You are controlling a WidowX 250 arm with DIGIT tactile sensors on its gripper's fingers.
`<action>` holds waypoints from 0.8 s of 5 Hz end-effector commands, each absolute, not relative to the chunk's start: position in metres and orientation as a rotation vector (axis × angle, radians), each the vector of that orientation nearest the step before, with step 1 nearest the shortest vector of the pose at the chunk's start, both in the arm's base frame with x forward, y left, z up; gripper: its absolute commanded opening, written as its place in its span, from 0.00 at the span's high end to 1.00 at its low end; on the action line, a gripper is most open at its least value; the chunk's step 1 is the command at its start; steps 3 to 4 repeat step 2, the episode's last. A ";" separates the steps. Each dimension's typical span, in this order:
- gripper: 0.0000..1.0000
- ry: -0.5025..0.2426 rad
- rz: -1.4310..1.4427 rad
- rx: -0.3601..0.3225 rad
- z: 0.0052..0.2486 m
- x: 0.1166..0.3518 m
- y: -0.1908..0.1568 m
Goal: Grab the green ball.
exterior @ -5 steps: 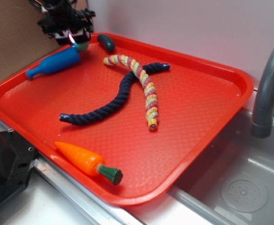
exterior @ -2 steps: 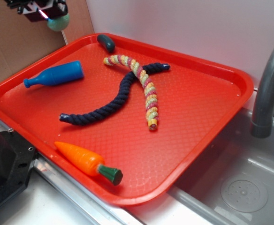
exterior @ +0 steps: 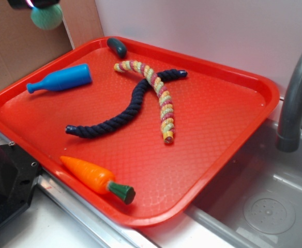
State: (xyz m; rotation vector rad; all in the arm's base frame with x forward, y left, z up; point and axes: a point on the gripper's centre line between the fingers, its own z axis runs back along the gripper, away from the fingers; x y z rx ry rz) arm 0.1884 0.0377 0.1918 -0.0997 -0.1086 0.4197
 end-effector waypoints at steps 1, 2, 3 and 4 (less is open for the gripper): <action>1.00 -0.039 0.105 -0.154 0.252 0.188 0.045; 1.00 -0.049 0.028 -0.149 0.253 0.190 0.046; 1.00 -0.049 0.028 -0.149 0.253 0.190 0.046; 1.00 -0.049 0.028 -0.149 0.253 0.190 0.046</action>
